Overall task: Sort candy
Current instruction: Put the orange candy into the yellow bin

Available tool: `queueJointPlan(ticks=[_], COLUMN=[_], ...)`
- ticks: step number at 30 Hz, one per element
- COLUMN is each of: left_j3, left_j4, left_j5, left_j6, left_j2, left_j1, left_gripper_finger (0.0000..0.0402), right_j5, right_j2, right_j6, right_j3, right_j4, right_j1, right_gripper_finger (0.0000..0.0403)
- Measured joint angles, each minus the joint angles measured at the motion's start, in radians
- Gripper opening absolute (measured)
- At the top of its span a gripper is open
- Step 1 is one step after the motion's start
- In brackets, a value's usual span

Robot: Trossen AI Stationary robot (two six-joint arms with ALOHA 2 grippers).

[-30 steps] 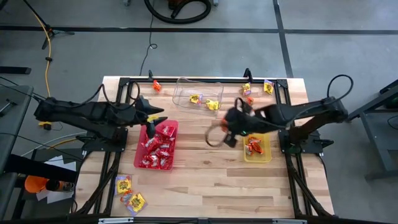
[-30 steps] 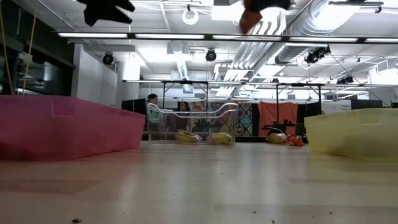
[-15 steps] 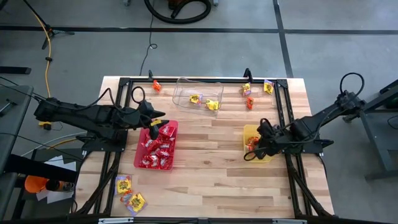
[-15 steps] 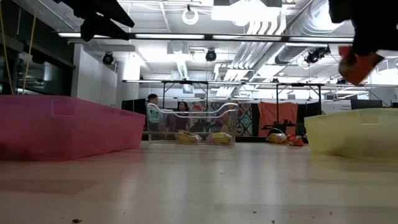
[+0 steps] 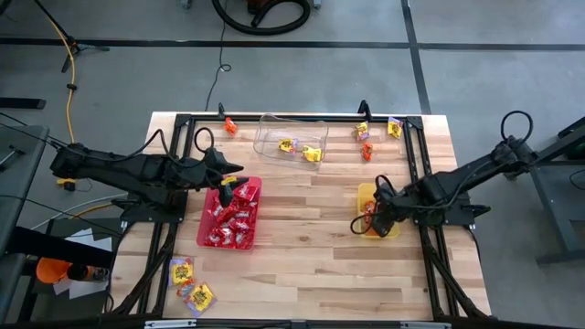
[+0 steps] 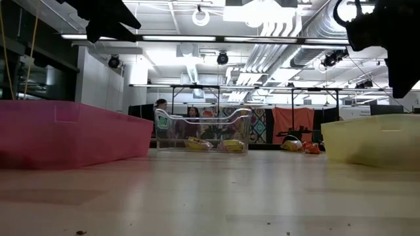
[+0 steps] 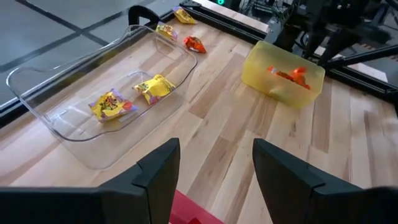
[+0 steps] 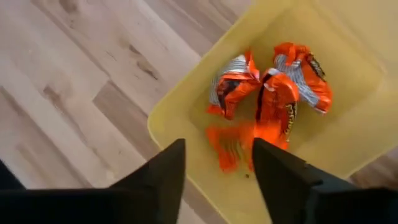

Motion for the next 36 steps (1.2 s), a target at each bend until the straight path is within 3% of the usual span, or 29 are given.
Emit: queueJointPlan(ticks=[6,11,15,25,29,36], left_j3=[0.0,0.0,0.0,0.0,0.0,0.0], left_j4=[0.0,-0.001,0.0,0.003,0.002,0.003], left_j5=[0.0,0.0,0.021,0.019,-0.032,-0.102], left_j6=[0.03,0.024,0.018,0.017,-0.029,-0.086], left_j2=[0.0,0.0,-0.011,-0.028,-0.028,-0.028], left_j1=[0.0,0.001,0.001,0.001,0.001,0.001], left_gripper_finger=[0.019,0.019,0.019,0.019,0.019,0.019], right_j5=[-0.039,0.075,0.136,0.136,0.067,0.053], right_j2=[-0.031,-0.047,-0.024,0.097,0.195,0.333], right_j6=[0.07,0.172,0.178,-0.108,-0.298,-0.467], right_j3=[0.0,0.002,0.002,0.002,0.002,0.002], right_j4=[0.05,0.267,0.379,0.376,0.373,0.351], right_j1=[-0.035,-0.109,-0.236,-0.702,-0.886,-1.106], right_gripper_finger=[0.0235,0.0245,0.0245,0.0245,0.0245,0.0245])
